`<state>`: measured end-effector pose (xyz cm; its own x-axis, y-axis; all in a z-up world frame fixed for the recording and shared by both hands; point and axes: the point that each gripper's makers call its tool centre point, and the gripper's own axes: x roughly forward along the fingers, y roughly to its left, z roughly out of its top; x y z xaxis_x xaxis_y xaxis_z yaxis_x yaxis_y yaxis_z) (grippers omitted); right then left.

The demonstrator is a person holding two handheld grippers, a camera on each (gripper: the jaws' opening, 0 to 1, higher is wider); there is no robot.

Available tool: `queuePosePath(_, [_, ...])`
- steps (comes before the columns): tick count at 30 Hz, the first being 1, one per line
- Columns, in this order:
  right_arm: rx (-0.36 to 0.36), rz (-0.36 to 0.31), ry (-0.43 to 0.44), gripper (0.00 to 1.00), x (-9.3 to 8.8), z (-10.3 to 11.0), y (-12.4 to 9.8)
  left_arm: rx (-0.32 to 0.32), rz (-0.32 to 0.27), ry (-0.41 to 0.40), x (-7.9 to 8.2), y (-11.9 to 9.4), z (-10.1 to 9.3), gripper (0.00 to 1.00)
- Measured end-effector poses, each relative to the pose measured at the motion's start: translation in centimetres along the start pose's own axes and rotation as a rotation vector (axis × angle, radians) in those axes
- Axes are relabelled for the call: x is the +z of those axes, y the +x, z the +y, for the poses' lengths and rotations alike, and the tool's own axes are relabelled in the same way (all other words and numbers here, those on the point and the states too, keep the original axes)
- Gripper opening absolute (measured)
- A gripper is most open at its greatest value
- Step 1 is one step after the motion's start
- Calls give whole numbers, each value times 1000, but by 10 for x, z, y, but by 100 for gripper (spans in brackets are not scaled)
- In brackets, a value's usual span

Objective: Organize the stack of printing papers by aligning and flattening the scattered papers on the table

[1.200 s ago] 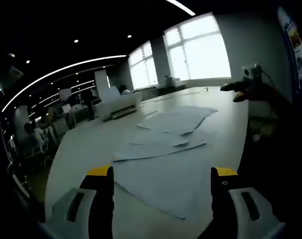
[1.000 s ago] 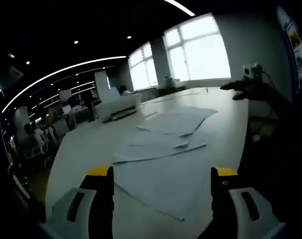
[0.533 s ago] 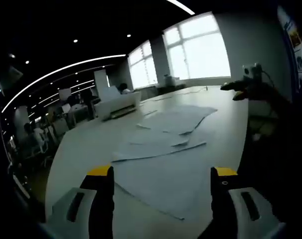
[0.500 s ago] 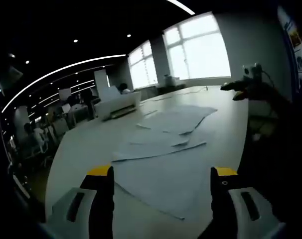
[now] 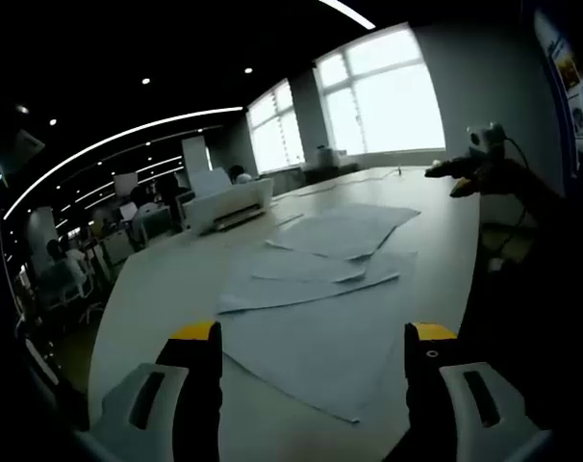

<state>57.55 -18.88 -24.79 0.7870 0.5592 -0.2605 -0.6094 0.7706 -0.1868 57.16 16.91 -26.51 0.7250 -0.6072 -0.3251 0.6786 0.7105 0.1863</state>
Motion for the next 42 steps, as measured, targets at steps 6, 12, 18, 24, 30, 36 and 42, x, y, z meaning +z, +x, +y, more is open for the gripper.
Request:
queuePosePath(6, [-1, 3, 4, 62, -2, -1, -1, -2, 6, 3, 0, 3, -3, 80])
queuePosePath(12, [10, 9, 8, 62, -3, 2, 2, -11, -3, 12, 7, 5, -7, 80])
queuePosePath(18, [16, 13, 12, 62, -4, 3, 5, -12, -4, 7, 6, 6, -7, 80])
queuePosePath(24, [4, 4, 38, 62, -3, -2, 3, -20, 0, 10, 6, 9, -9, 80])
queuePosePath(30, [16, -15, 51, 62, 0, -4, 6, -13, -5, 14, 7, 7, -6, 80])
queuePosePath(36, [12, -20, 45, 62, 4, -8, 8, -3, -9, 5, 9, 6, -3, 78])
queuePosePath(42, [2, -9, 39, 62, 7, -13, 9, -6, -3, -9, 8, 7, -2, 76])
